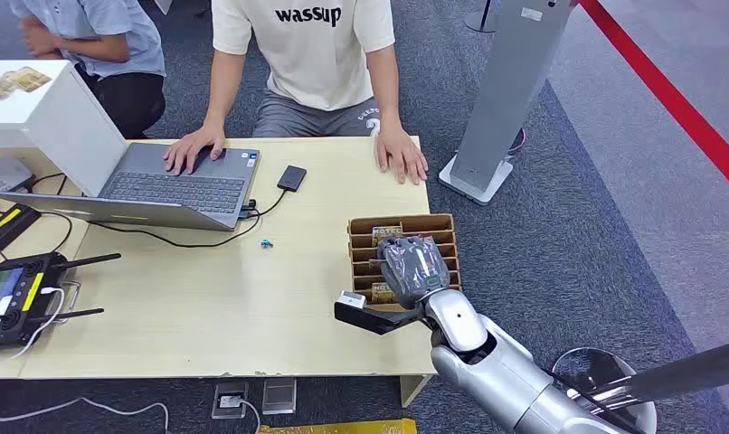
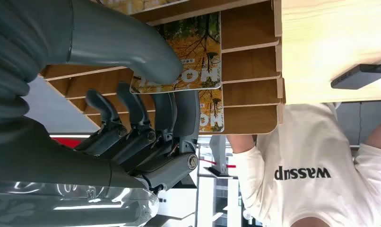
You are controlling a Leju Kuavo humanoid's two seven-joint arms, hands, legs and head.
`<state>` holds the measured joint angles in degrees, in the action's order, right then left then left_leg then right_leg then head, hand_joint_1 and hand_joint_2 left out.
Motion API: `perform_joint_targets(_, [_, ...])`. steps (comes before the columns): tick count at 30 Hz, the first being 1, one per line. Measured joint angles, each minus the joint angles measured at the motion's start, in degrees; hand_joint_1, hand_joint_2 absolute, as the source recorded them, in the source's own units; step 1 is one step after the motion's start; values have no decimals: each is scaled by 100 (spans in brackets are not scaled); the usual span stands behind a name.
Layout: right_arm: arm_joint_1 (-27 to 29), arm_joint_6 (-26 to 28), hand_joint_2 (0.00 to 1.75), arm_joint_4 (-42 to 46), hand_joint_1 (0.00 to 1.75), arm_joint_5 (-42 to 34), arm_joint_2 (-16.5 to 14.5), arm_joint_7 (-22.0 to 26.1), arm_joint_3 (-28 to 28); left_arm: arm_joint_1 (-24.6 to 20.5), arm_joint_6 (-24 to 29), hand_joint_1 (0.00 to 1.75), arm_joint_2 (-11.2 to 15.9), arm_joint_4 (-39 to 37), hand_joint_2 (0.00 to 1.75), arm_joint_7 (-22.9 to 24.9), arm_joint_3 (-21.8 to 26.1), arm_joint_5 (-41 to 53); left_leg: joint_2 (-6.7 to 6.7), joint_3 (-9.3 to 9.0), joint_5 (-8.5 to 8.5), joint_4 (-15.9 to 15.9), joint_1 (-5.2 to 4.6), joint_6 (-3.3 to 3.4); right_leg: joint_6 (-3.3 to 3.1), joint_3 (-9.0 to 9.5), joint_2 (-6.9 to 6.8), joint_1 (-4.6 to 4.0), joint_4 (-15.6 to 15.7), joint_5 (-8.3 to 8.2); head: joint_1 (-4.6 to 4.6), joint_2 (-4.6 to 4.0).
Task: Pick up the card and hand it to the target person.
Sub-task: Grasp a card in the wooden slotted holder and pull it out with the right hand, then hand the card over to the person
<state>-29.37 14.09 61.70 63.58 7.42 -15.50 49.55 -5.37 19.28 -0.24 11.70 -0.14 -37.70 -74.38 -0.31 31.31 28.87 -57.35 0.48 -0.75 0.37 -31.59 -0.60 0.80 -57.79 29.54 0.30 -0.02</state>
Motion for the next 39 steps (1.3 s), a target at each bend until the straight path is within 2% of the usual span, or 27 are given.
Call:
perform_joint_targets(13, [-65,494,175,-97,175,-26,1,58,-12,1,-4,0,0,0,0,-4,0,-2,0,1,0,0,0,0,0,-1,0,0,0,0,-1,0])
perform_joint_targets(24, [-121,677,175,-88,175,-87,8,106,-25,1,-15,0,0,-1,0,-14,0,-10,0,0,0,0,0,0,0,-1,0,0,0,0,1,0])
perform_joint_targets(29, [-184,1187,175,177,175,-75,68,363,-159,2,-90,0,1,-1,0,-47,0,-18,0,1,0,0,0,0,0,-2,0,0,0,0,-1,0])
perform_joint_targets(33, [-345,1355,175,589,175,-10,127,657,-373,4,-130,0,3,-1,0,-53,0,-17,1,1,0,0,0,0,0,-2,0,0,0,-1,2,0])
perform_joint_targets(39, [-900,1743,175,727,175,187,31,1027,-634,2,-125,0,4,-1,0,44,0,8,1,1,-1,0,0,0,0,-1,1,0,-2,-2,-2,0])
